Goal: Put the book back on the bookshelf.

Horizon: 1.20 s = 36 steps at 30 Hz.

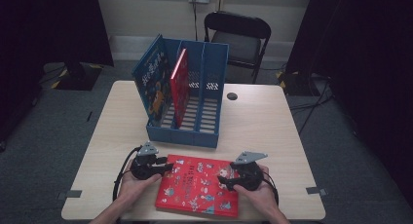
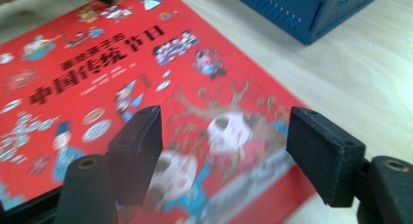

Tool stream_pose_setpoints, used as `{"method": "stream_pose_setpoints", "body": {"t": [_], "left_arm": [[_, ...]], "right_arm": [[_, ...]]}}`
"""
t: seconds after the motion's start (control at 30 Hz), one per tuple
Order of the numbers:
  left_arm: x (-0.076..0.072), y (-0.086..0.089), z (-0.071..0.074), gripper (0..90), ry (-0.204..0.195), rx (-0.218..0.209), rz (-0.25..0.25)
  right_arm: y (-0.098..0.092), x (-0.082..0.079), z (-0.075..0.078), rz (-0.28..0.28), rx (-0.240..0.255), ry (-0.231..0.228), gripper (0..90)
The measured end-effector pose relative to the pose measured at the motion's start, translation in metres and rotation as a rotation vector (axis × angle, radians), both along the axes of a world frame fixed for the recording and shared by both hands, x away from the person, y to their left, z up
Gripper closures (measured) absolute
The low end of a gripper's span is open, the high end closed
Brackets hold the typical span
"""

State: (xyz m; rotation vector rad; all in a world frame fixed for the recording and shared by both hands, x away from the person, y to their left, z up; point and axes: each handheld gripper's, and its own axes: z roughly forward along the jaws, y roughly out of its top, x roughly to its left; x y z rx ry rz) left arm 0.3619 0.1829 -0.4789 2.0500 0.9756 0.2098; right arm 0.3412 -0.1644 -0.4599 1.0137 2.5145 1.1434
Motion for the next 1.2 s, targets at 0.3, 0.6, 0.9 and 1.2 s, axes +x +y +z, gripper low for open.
{"method": "stream_pose_setpoints", "body": {"t": [0.3,0.6,0.9,1.2], "left_arm": [[-0.012,0.004,-0.004,57.3,0.023,-0.038,0.021],[-0.005,-0.006,-0.002,60.7,0.028,-0.033,-0.009],[-0.004,-0.013,-0.004,56.8,-0.010,-0.029,-0.028],[-0.010,-0.007,-0.004,55.5,0.004,-0.035,-0.023]], "right_arm": [[0.024,0.024,-0.007,0.017,-0.005,-0.005,26.5],[0.019,0.021,-0.007,-0.002,-0.023,-0.023,24.8],[0.015,0.019,-0.010,0.000,-0.054,-0.013,26.0],[0.008,0.005,-0.007,-0.005,-0.074,-0.019,29.8]]}}
